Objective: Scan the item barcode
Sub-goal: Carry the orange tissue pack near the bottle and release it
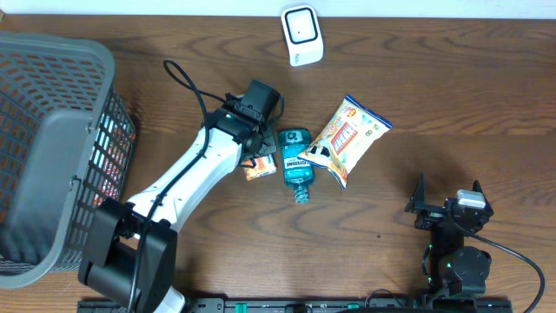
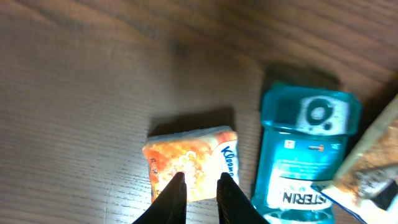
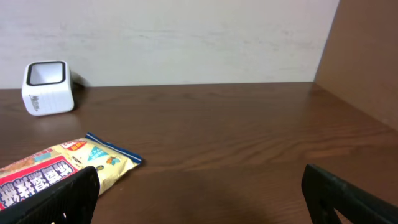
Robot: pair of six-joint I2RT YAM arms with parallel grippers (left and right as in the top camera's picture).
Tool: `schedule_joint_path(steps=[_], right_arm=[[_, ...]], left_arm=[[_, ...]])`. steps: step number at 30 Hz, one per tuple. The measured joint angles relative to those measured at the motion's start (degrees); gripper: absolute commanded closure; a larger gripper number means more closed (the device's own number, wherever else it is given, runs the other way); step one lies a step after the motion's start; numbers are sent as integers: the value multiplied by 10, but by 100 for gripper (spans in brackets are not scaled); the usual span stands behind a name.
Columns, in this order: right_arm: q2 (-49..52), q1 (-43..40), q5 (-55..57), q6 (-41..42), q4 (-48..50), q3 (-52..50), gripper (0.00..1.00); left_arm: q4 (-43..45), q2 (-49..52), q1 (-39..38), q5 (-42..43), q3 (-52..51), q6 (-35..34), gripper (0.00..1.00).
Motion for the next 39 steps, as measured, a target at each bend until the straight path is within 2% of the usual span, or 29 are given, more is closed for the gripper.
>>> schedule_joint_path(steps=[21, 23, 32, 33, 34, 35, 38, 39], right_arm=[[0, 0, 0, 0, 0, 0, 1], [0, 0, 0, 0, 0, 0, 1], [0, 0, 0, 0, 0, 0, 1], [0, 0, 0, 0, 0, 0, 1], [0, 0, 0, 0, 0, 0, 1], [0, 0, 0, 0, 0, 0, 1], [0, 0, 0, 0, 0, 0, 1], [0, 0, 0, 0, 0, 0, 1]], left_arm=[[9, 75, 0, 15, -16, -53, 82], [10, 89, 0, 21, -16, -54, 92], [9, 91, 3, 30, -14, -50, 92], [7, 87, 3, 32, -13, -45, 88], [5, 83, 3, 35, -10, -37, 78], [4, 78, 3, 38, -6, -30, 57], [2, 30, 3, 44, 18, -1, 1], [1, 11, 3, 45, 28, 7, 2]])
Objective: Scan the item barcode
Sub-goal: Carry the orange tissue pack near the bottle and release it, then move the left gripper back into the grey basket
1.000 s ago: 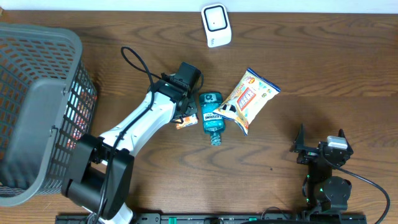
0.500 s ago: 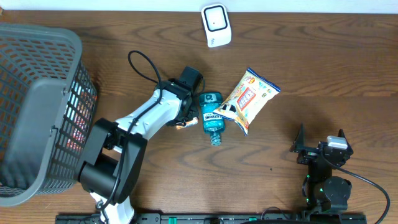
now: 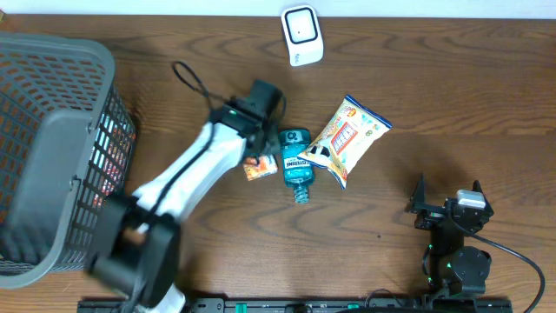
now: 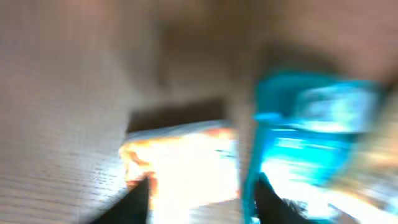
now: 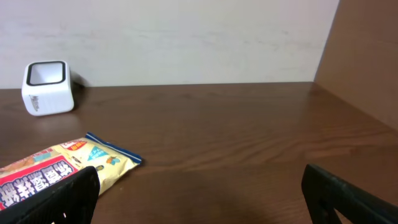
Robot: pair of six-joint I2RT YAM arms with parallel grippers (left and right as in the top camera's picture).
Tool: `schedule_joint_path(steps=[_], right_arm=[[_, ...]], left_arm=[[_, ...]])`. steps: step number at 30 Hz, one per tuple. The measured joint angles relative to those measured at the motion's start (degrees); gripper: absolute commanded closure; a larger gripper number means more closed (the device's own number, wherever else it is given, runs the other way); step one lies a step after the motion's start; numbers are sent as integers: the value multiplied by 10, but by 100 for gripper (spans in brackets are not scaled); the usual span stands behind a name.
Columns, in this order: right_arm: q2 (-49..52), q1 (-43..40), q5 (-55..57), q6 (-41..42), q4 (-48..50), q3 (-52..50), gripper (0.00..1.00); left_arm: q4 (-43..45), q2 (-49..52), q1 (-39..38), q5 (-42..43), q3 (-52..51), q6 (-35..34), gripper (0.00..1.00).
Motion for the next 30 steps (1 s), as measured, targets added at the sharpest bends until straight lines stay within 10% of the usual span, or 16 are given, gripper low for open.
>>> schedule_joint_path(steps=[13, 21, 30], right_arm=[[0, 0, 0, 0, 0, 0, 1], [0, 0, 0, 0, 0, 0, 1], [0, 0, 0, 0, 0, 0, 1]], left_arm=[[-14, -306, 109, -154, 107, 62, 2], [-101, -344, 350, -238, 107, -77, 2], [-138, -258, 604, -85, 107, -307, 2]])
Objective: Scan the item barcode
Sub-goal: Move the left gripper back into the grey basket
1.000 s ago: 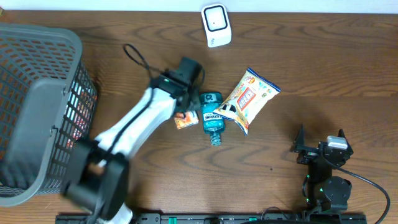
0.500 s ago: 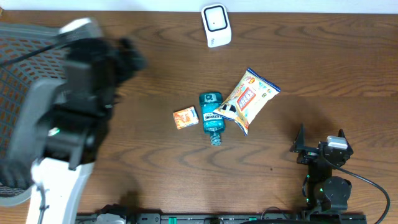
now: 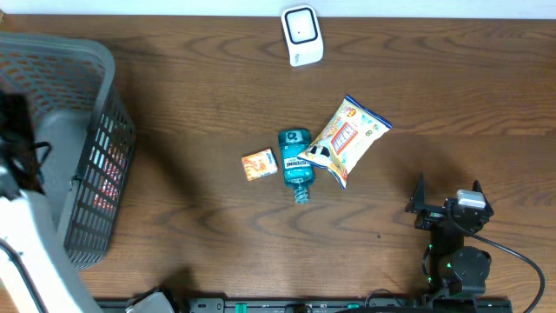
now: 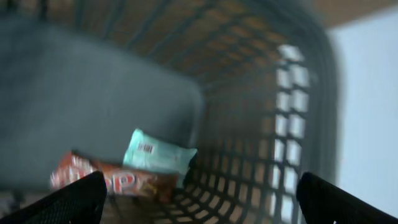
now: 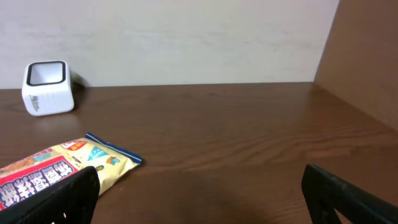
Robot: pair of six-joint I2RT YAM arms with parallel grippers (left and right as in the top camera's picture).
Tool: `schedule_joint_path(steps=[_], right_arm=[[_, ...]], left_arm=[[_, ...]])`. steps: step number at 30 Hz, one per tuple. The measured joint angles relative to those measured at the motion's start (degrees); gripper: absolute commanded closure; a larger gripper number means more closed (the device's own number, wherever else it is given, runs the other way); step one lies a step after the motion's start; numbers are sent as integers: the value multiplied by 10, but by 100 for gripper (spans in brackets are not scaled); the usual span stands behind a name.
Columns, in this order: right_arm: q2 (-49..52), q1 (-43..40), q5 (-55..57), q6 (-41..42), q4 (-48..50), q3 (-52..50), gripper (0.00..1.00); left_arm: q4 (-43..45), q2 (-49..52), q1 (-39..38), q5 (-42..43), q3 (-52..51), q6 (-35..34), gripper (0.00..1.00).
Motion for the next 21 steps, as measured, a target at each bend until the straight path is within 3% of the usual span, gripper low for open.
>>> schedule_joint_path(steps=[4, 10, 15, 21], right_arm=[[0, 0, 0, 0, 0, 0, 1], [0, 0, 0, 0, 0, 0, 1], [0, 0, 0, 0, 0, 0, 1], [0, 0, 0, 0, 0, 0, 1]], left_arm=[[-26, 58, 55, 85, -1, -143, 2], [-37, 133, 66, 169, -1, -308, 2], [-38, 200, 66, 200, -1, -369, 2], [-41, 276, 66, 236, -1, -389, 2]])
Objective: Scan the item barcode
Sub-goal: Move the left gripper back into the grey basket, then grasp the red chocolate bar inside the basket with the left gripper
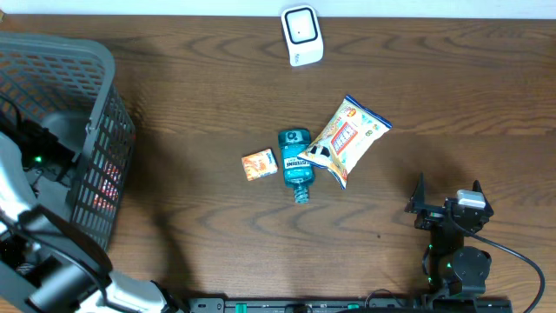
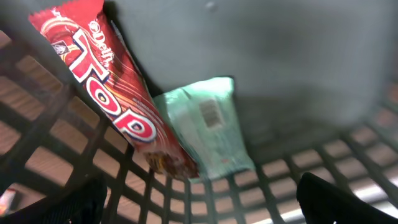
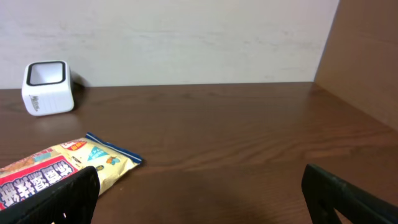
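Observation:
My left gripper [image 2: 199, 208] is down inside the grey basket [image 1: 61, 61], wide open and empty; its dark fingertips [image 2: 53, 202] show only at the lower corners. Just under it lie a red "Top" bar [image 2: 115, 93] and a mint-green packet [image 2: 211, 127] with a barcode label facing up. On the table lie an orange tissue pack [image 1: 259, 164], a blue mouthwash bottle [image 1: 295, 165] and a snack bag [image 1: 349, 137]. The white scanner [image 1: 301, 35] stands at the far edge. My right gripper [image 3: 199, 199] rests open at the near right.
The basket's mesh wall [image 2: 292, 174] closes in around the left gripper. The right wrist view shows the scanner [image 3: 46, 87] at far left, the snack bag [image 3: 56, 171] low at left, and a brown board [image 3: 367, 62] at right.
The left gripper has gone from high over the basket to low inside it, close to the red bar and the green packet. The right arm and the table items have not moved.
The left gripper first hung nearly shut over the orange tissue pack beside the bottle, then stood wider open there. The pack stayed on the table. The arm was then over the basket at the left, and is now down inside it.

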Robot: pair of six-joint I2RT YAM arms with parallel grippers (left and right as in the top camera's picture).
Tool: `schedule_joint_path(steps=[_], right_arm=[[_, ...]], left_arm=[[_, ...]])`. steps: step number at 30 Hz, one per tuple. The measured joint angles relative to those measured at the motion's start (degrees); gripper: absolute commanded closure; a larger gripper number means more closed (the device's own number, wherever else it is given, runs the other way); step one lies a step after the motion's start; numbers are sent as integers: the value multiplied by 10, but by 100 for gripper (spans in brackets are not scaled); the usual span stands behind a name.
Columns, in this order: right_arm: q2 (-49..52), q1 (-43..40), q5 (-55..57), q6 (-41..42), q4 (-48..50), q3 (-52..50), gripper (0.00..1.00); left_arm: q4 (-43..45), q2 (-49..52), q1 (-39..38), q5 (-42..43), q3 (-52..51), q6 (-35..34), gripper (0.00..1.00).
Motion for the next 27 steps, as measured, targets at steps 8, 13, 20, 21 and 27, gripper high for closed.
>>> schedule_joint_path(steps=[8, 13, 20, 21, 27], right_arm=[[0, 0, 0, 0, 0, 0, 1], [0, 0, 0, 0, 0, 0, 1], [0, 0, 0, 0, 0, 0, 1], [0, 0, 0, 0, 0, 0, 1], [0, 0, 0, 0, 0, 0, 1]], left_arm=[[-9, 87, 0, 47, -1, 5, 2], [-10, 122, 0, 56, -13, 21, 2], [-9, 131, 0, 58, -26, 62, 47], [-11, 131, 0, 54, -28, 75, 58], [-31, 131, 0, 33, -33, 139, 92]])
